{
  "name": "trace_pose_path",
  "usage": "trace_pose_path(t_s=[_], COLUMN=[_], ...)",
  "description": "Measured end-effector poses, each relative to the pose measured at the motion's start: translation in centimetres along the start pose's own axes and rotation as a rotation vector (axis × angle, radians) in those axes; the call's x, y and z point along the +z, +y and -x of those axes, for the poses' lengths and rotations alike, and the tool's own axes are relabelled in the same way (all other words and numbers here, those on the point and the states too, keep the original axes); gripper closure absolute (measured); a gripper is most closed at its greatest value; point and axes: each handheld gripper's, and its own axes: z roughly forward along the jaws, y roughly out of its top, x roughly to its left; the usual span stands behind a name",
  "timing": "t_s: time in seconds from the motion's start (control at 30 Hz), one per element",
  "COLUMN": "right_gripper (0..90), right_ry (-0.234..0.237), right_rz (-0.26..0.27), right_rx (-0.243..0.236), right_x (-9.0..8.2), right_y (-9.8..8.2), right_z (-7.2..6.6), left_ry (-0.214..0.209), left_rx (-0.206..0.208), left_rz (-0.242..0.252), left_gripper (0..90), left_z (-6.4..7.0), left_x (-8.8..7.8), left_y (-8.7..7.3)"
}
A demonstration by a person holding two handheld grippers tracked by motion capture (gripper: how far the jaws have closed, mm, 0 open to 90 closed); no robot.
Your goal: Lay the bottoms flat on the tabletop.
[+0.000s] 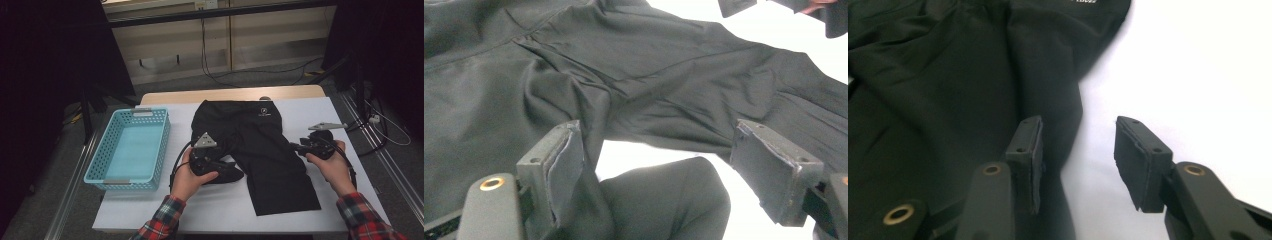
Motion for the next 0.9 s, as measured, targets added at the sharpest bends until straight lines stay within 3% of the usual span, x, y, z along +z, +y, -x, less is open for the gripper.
trace_pose_path(t_s=[0.2, 0.27, 0.33, 0.37, 0.4, 0.47, 0.53, 0.6, 0.63, 0.7, 0.83, 0.9], right_gripper=[63.1, 71.7, 88.9, 90.0, 90.0, 90.0, 90.0, 90.0, 89.5, 71.1, 63.5, 63.2], right_ry=[0.03, 0.063, 0.039, 0.047, 0.046, -0.001, -0.003, -0.027, -0.014, -0.005, 0.003, -0.015], right_rz=[-0.045, -0.071, -0.071, -0.076, -0.078, -0.07, -0.073, -0.086, -0.086, -0.097, -0.037, -0.026], right_rx=[-0.002, -0.012, -0.045, -0.029, -0.024, -0.051, -0.035, -0.063, -0.054, -0.044, -0.007, 0.001], right_x=[3.3, 4.1, 4.2, 4.1, 4.0, 3.5, 3.0, 2.6, 2.5, 2.8, 3.2, 3.8], right_y=[1.0, 0.9, 1.0, 1.0, 1.1, 1.2, 1.2, 1.2, 1.1, 1.1, 2.1, 2.9], right_z=[0.2, -0.1, -0.2, 0.1, 0.3, 1.0, 1.8, 2.4, 2.5, 2.6, 2.9, 3.1], left_ry=[0.009, 0.01, 0.012, 0.013, 0.013, 0.015, 0.017, 0.02, 0.02, 0.021, 0.022, 0.024], left_rx=[-0.01, -0.016, -0.016, -0.018, -0.021, -0.02, -0.022, -0.02, -0.02, -0.021, -0.029, -0.027], left_rz=[0.002, 0.004, 0.002, 0.004, 0.002, 0.002, 0.003, 0.0, -0.003, -0.006, -0.002, 0.001], left_gripper=[21.4, 21.4, 21.4, 21.4, 21.4, 21.5, 21.5, 21.5, 21.5, 21.4, 21.4, 21.4], left_z=[-0.3, -0.4, -0.5, -0.5, -0.5, -0.5, -0.5, -0.6, -0.6, -0.6, -0.7, -0.8], left_x=[-0.3, -0.4, -0.4, -0.4, -0.4, -0.5, -0.5, -0.5, -0.5, -0.4, -0.5, -0.5], left_y=[-0.3, -0.3, -0.4, -0.4, -0.4, -0.5, -0.5, -0.5, -0.5, -0.5, -0.5, -0.4])
